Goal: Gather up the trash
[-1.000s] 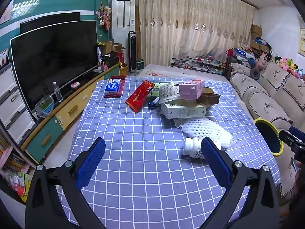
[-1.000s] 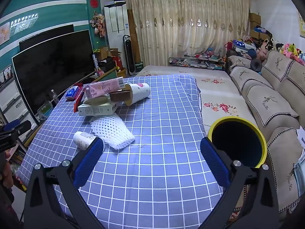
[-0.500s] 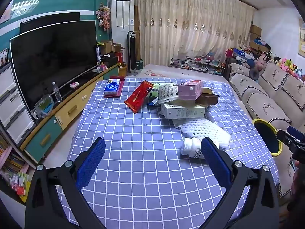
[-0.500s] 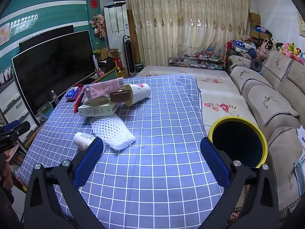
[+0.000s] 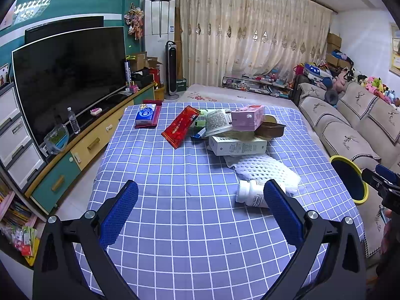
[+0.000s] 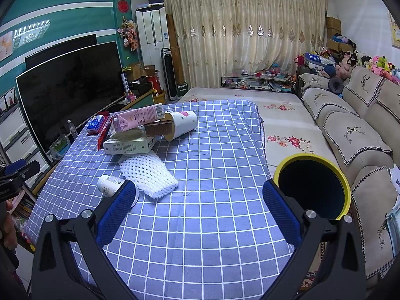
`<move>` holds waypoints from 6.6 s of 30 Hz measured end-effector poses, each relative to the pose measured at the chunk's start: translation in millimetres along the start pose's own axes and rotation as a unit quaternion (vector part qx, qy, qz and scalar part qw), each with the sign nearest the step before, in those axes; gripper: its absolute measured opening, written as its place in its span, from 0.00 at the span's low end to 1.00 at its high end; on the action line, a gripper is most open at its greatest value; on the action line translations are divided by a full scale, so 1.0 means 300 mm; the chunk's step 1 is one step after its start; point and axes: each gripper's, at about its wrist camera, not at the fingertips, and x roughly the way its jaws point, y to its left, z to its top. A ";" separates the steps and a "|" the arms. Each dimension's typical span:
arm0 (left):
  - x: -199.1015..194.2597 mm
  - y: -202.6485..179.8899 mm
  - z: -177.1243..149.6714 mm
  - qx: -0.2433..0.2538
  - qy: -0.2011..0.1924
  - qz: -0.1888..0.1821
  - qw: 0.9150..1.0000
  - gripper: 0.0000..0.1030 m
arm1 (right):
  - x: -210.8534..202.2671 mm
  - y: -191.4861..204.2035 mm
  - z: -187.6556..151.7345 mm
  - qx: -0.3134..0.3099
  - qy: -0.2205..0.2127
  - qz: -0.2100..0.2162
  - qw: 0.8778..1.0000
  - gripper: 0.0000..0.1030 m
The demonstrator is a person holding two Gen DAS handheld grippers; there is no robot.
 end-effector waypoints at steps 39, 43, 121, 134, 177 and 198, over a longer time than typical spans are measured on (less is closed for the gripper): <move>-0.013 -0.008 0.015 -0.002 -0.002 -0.008 1.000 0.96 | -0.002 0.002 0.011 0.003 -0.005 -0.001 1.000 0.94; -0.012 -0.008 0.015 -0.002 -0.002 -0.008 1.000 0.96 | -0.001 0.002 0.011 0.004 -0.005 -0.001 1.000 0.94; 0.241 0.281 -0.035 -0.070 0.042 -0.016 0.997 0.96 | 0.637 0.470 0.284 0.032 0.019 0.034 0.999 0.60; 0.257 0.246 -0.018 -0.059 0.042 -0.019 0.997 0.96 | 0.597 0.238 0.169 0.009 0.024 -0.019 0.999 0.58; 0.302 0.081 0.014 -0.007 0.056 -0.071 0.996 0.96 | 0.437 -0.126 0.154 0.144 0.073 0.010 0.987 0.04; 0.430 -0.320 0.050 0.059 0.096 -0.121 0.986 0.96 | 0.665 -0.891 -0.149 0.225 0.218 -0.195 0.930 0.13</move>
